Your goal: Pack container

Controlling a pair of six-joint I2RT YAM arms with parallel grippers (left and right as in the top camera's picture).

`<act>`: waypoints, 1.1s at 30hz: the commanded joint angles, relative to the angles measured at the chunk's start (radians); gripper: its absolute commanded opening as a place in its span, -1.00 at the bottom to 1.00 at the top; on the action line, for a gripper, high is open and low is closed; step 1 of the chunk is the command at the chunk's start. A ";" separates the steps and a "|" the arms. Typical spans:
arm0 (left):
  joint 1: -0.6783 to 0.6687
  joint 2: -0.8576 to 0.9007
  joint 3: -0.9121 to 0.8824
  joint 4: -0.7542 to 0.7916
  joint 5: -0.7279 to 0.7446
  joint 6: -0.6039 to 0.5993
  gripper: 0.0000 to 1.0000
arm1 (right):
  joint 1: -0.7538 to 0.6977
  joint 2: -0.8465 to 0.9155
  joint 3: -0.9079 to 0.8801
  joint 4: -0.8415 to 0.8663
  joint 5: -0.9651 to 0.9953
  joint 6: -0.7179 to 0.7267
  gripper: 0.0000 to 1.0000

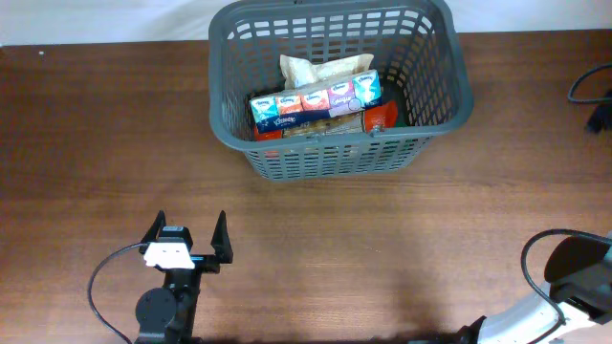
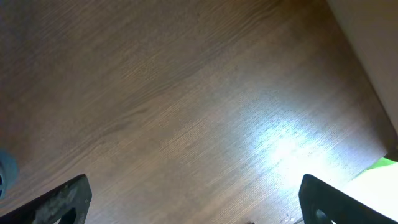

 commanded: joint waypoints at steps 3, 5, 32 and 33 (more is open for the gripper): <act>0.008 -0.008 -0.005 -0.003 -0.003 -0.009 0.98 | -0.001 0.000 -0.003 0.000 -0.001 0.008 0.97; 0.008 -0.008 -0.005 -0.003 -0.003 -0.009 0.99 | -0.002 0.000 -0.003 0.000 -0.001 0.008 0.97; 0.008 -0.008 -0.005 -0.003 -0.003 -0.009 0.98 | 0.081 -0.140 -0.003 0.349 0.037 0.008 0.97; 0.008 -0.008 -0.005 -0.003 -0.003 -0.009 0.99 | 0.097 -0.162 -0.003 0.385 0.037 0.008 0.97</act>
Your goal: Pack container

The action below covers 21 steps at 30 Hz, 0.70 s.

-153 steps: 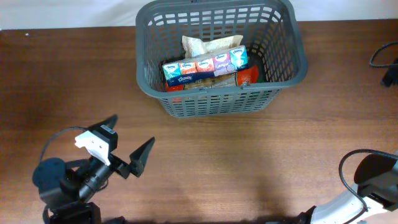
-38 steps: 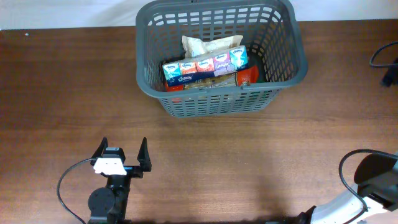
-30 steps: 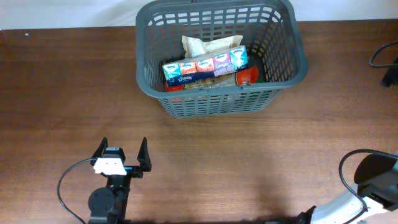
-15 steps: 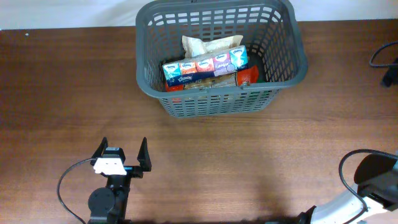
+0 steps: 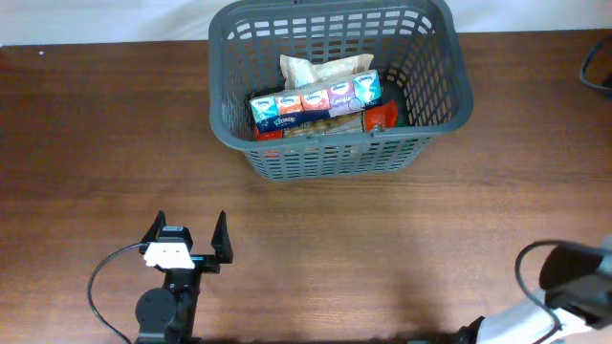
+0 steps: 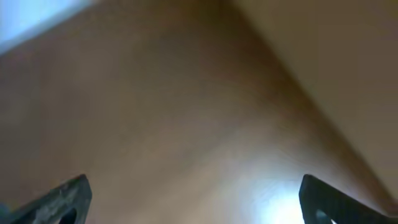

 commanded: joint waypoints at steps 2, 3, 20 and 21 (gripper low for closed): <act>0.008 -0.008 -0.005 -0.003 -0.003 -0.009 0.99 | 0.070 -0.142 0.007 0.096 0.019 0.008 0.97; 0.008 -0.008 -0.005 -0.003 -0.003 -0.009 0.99 | 0.090 -0.160 0.007 0.117 0.019 0.008 0.97; 0.008 -0.008 -0.005 -0.003 -0.003 -0.009 0.99 | 0.356 -0.456 -0.296 0.510 0.019 0.008 0.98; 0.008 -0.008 -0.005 -0.003 -0.003 -0.009 0.99 | 0.365 -0.490 -0.350 0.549 0.019 0.008 0.97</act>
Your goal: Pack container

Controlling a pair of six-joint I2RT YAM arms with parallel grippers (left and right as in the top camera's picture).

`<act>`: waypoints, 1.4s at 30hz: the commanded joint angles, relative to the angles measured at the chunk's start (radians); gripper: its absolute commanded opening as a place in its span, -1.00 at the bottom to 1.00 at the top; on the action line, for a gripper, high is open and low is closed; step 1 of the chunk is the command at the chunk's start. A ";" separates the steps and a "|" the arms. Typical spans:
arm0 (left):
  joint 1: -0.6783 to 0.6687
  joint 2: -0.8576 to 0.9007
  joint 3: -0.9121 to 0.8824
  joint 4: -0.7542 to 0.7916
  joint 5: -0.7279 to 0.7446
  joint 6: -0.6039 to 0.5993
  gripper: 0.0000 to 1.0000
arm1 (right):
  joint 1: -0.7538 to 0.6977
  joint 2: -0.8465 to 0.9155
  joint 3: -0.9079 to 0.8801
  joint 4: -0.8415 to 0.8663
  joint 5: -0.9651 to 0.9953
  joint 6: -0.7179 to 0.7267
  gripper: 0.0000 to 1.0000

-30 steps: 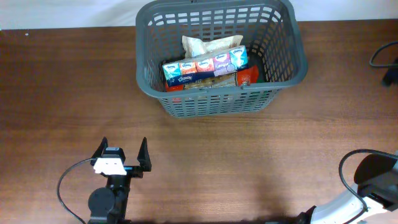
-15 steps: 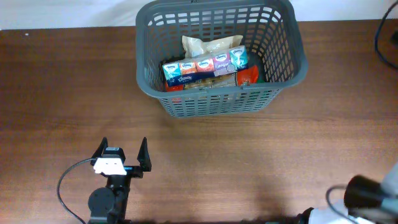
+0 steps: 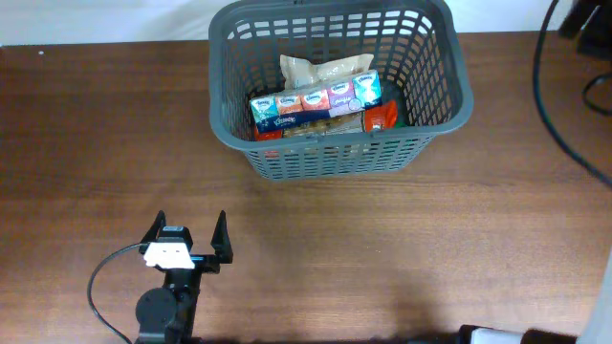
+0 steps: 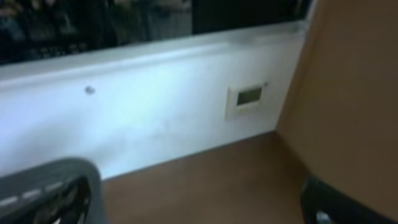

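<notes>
The grey mesh basket point(image 3: 435, 91) stands at the back middle of the brown table point(image 3: 382, 248). Inside lie a row of small tissue packs point(image 3: 316, 100), a crinkled pale bag point(image 3: 320, 69) behind them and a red packet point(image 3: 381, 117). My left gripper point(image 3: 191, 222) rests open near the front left, far from the basket, with nothing between its fingers. In the blurred right wrist view my right gripper point(image 4: 193, 208) is open and empty, one dark fingertip point(image 4: 323, 205) showing. It looks at a white wall, with the basket's rim point(image 4: 43, 177) at its lower left.
A black cable point(image 3: 559, 105) hangs over the table's right side, and a dark part of the right arm point(image 3: 588, 17) shows at the top right corner. A small wall panel point(image 4: 247, 99) sits on the white wall beyond the table's edge.
The right arm has left the front right corner of the overhead view and now shows at the back right. Its wrist camera has turned from the tabletop to the wall and the basket's rim. The left gripper is unmoved.
At first the right arm sat low at the front right, its open gripper facing the bare tabletop. Then its view blurred and tilted toward the table's edge. Now it is up at the back right beside the basket. Basket contents and left gripper stayed the same throughout.
</notes>
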 commanded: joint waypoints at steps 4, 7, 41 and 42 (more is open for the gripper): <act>0.008 -0.008 -0.005 -0.003 -0.003 -0.009 0.99 | 0.058 -0.230 -0.323 0.206 0.012 0.008 0.97; 0.008 -0.008 -0.005 -0.003 -0.003 -0.009 0.99 | 0.068 -0.318 -0.455 0.281 0.008 0.009 0.97; 0.008 -0.008 -0.005 -0.003 -0.003 -0.009 0.99 | 0.118 -1.128 -1.463 1.172 -0.161 0.009 0.97; 0.008 -0.008 -0.005 -0.003 -0.003 -0.009 0.99 | 0.118 -1.146 -1.491 1.192 -0.169 0.009 0.97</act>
